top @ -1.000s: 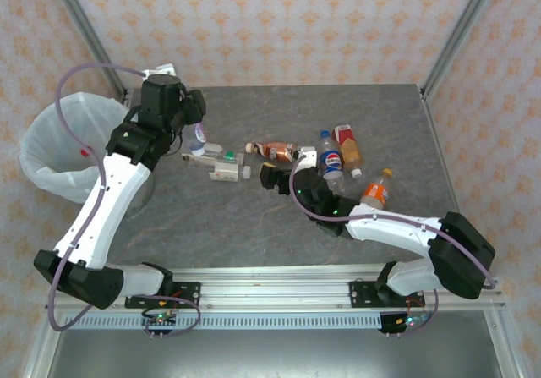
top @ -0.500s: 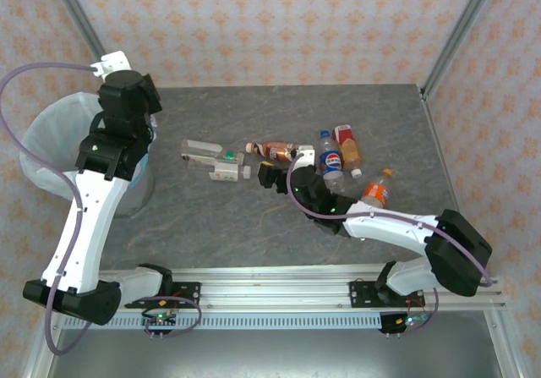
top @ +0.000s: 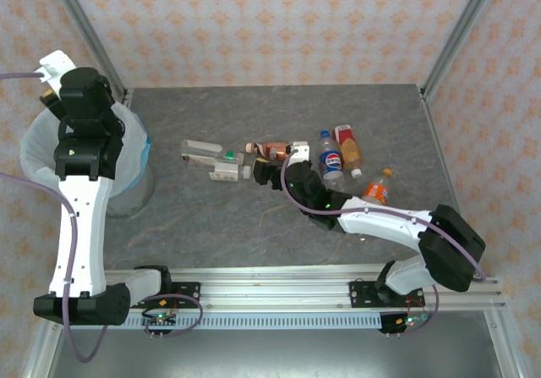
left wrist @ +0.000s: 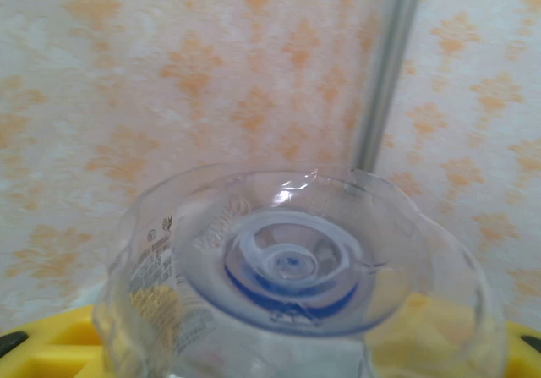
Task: Put the plastic bottles in the bin
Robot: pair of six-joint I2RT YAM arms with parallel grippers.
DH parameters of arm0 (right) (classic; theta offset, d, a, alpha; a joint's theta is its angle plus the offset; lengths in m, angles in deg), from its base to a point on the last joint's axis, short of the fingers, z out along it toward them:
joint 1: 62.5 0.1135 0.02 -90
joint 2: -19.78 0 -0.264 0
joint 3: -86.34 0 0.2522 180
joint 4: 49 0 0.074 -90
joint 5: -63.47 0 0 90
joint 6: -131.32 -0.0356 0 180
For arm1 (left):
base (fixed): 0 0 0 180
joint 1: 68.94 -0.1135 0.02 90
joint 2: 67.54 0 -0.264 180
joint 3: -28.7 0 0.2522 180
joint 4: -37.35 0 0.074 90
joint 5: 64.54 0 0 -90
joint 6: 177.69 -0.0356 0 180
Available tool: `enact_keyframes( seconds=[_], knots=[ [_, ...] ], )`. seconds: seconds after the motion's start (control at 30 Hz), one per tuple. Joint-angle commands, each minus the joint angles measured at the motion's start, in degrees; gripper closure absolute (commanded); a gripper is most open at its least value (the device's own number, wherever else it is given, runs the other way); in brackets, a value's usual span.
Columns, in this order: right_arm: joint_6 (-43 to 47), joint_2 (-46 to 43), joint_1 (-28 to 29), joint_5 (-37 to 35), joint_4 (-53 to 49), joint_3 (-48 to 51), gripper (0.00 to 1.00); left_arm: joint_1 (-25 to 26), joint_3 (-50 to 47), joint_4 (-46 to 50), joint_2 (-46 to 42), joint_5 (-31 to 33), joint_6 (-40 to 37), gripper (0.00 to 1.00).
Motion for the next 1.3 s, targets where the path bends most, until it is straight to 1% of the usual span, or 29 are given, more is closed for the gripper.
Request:
enact_keyframes(
  seconds=[0.0, 0.07, 0.27, 0.33, 0.5, 0.67, 0.83, 1.03, 1.13, 1.27],
  knots=[
    [1.3, 1.1, -0.4, 0.6, 0.0, -2.1, 0.01, -3.0, -3.1, -3.1, -1.3, 2.8, 2.7, 0.41],
    [1.3, 1.3, -0.4, 1.2, -0.1, -2.3, 0.01, -5.1, -5.3, -3.6, -1.6, 1.6, 5.2, 0.41],
    [0.6, 1.2, -0.4, 1.9, -0.6, -2.0, 0.01, -14.0, -8.5, -0.3, -0.9, -6.9, 14.6, 0.41],
    [0.4, 0.9, -0.4, 1.9, -0.7, -1.8, 0.01, -15.2, -8.9, 0.7, -0.8, -8.8, 16.0, 0.40],
    [-0.6, 0.9, -0.4, 1.8, -0.7, -1.6, 0.01, -15.4, -9.5, 2.7, 0.0, -12.6, 17.4, 0.40],
    [-1.7, 0.7, -0.4, 2.5, -1.1, -1.4, 0.01, -15.3, -9.0, 6.2, 2.3, -14.7, 19.5, 0.40],
    [-2.6, 0.2, -0.4, 2.4, -1.5, -0.6, 0.01, -15.3, -10.1, 7.3, 4.4, -17.1, 21.2, 0.39],
    [-3.1, -0.5, -0.4, 1.8, -2.1, -0.1, 0.01, -15.3, -11.0, 8.8, 7.1, -17.6, 23.2, 0.37],
    [-3.1, -0.1, -0.4, 1.5, -2.1, -0.2, 0.01, -15.3, -11.0, 9.8, 8.3, -17.1, 23.2, 0.36],
    [-3.4, -0.1, -0.4, 1.8, -2.5, -0.4, 0.01, -15.3, -11.2, 10.7, 9.6, -16.0, 25.4, 0.34]
  ],
)
